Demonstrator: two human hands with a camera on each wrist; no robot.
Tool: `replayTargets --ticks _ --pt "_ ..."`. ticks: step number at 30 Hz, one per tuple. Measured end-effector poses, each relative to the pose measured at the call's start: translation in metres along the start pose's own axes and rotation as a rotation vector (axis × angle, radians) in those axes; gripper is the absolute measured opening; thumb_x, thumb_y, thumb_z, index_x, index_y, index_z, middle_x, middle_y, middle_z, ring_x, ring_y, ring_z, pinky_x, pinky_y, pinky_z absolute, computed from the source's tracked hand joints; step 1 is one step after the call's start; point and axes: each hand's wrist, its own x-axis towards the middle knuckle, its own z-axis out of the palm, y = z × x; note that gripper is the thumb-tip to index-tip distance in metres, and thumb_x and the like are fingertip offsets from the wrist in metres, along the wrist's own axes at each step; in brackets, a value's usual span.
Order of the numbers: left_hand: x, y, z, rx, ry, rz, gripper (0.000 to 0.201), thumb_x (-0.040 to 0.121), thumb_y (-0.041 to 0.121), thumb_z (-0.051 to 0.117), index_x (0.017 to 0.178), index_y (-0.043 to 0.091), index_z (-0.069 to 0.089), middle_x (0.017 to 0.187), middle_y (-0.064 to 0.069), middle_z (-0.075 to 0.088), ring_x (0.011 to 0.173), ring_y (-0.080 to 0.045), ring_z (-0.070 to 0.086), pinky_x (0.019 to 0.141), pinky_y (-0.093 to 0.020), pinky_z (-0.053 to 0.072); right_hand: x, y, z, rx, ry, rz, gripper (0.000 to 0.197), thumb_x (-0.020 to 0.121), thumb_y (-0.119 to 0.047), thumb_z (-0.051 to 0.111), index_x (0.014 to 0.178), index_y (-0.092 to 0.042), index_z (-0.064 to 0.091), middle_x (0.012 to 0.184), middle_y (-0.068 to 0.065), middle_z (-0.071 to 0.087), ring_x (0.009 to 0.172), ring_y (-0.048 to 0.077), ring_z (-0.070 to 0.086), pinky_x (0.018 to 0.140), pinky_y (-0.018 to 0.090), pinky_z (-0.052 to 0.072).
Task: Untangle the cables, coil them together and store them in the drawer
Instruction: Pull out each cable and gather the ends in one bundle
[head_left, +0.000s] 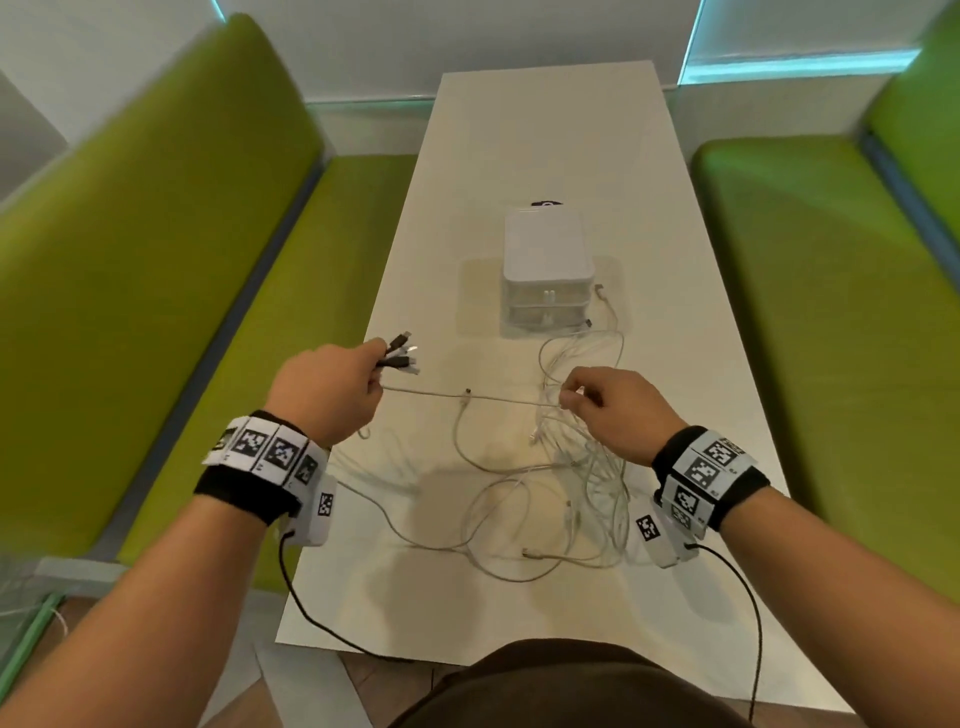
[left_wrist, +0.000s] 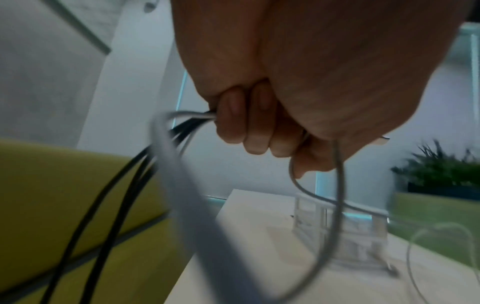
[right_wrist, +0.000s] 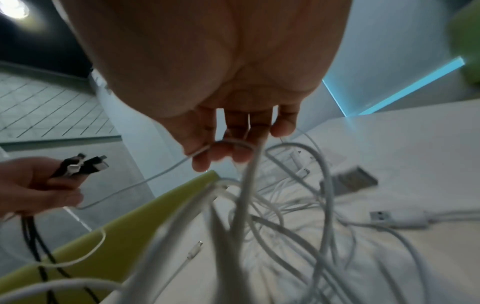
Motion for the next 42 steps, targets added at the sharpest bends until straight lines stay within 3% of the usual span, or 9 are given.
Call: replayTargets --ticks 6,10,15,21,24,27,34,38,42 --pt "-0.008 0.059 0.011 -0.178 0.052 0.151 0.043 0.085 0.025 0.069 0.109 0.018 0.035 0.109 0.0 0.047 0.061 -0.032 0.057 0.055 -0.045 0.047 0.006 -0.017 0.012 -0.013 -0.063 -0.113 0.018 0.101 -0.039 0.055 0.09 -0.034 0.068 0.068 -0.016 0.058 0.071 0.005 0.056 0.069 0.031 0.04" --pt "-0.009 0.102 0.026 -0.596 -0.114 0.214 0.024 0.097 0.025 0.057 0.113 0.016 0.042 0.093 0.0 0.064 0.079 -0.026 0.063 0.068 -0.041 0.05 0.004 -0.031 0.011 0.084 0.028 -0.164 0.029 0.091 -0.062 0.059 0.098 -0.036 0.07 0.058 -0.006 0.058 0.057 0.01 0.051 0.062 0.035 0.045" --pt "0.0 0.076 0.012 -0.85 -0.045 0.114 0.017 0.098 0.037 0.058 0.088 0.028 0.046 0.068 0.013 0.049 0.058 -0.004 0.047 0.056 -0.023 0.035 -0.001 -0.012 -0.001 -0.232 -0.037 -0.018 0.055 0.086 -0.075 0.052 0.068 -0.023 0.051 0.058 -0.006 0.053 0.059 0.013 0.053 0.059 0.035 0.043" --pt "0.003 0.045 0.006 -0.761 -0.005 0.005 0.027 0.096 0.032 0.061 0.077 0.022 0.044 0.064 0.005 0.049 0.059 -0.023 0.047 0.057 -0.038 0.038 0.002 0.002 0.008 -0.079 -0.193 0.009 0.012 0.102 -0.014 0.049 0.095 -0.021 0.058 0.097 0.0 0.066 0.088 0.021 0.059 0.075 0.035 0.045" --pt "0.001 0.029 0.004 -0.814 0.014 -0.068 0.032 0.096 0.029 0.063 0.074 0.022 0.041 0.065 -0.001 0.051 0.063 -0.032 0.055 0.055 -0.036 0.043 0.001 0.008 0.006 -0.171 -0.166 0.1 0.025 0.101 -0.045 0.05 0.092 -0.024 0.058 0.081 -0.004 0.064 0.08 0.021 0.06 0.077 0.038 0.048" --pt "-0.003 0.016 -0.002 -0.675 0.04 -0.101 0.033 0.094 0.031 0.065 0.073 0.025 0.04 0.063 0.005 0.048 0.054 -0.016 0.045 0.05 -0.028 0.033 0.001 0.01 -0.003 -0.323 -0.093 0.12 0.059 0.093 -0.073 0.042 0.069 -0.02 0.053 0.067 -0.005 0.058 0.071 0.018 0.058 0.077 0.039 0.045" --pt "-0.004 -0.016 -0.015 -0.501 0.089 -0.15 0.024 0.09 0.033 0.071 0.086 0.028 0.048 0.068 0.002 0.056 0.065 -0.018 0.056 0.055 -0.031 0.042 0.005 0.01 -0.011 -0.184 0.025 0.034 0.042 0.097 -0.064 0.044 0.067 -0.035 0.045 0.058 -0.004 0.053 0.061 0.017 0.054 0.062 0.038 0.044" --pt "-0.004 -0.021 -0.026 -0.176 0.137 -0.125 0.024 0.088 0.026 0.067 0.098 0.02 0.046 0.068 -0.002 0.06 0.059 -0.027 0.058 0.054 -0.039 0.054 0.01 0.009 -0.009 -0.173 -0.087 0.09 0.006 0.096 -0.048 0.058 0.098 -0.042 0.061 0.089 -0.013 0.064 0.09 0.016 0.06 0.09 0.041 0.042" --pt "-0.003 -0.063 -0.07 -0.053 0.356 -0.2 0.026 0.081 0.012 0.068 0.094 0.015 0.045 0.069 -0.011 0.056 0.057 -0.031 0.051 0.052 -0.039 0.046 0.007 0.015 -0.009 -0.252 -0.155 0.105 0.052 0.08 -0.064 0.071 0.125 -0.045 0.055 0.112 -0.019 0.06 0.106 0.008 0.056 0.101 0.043 0.029"
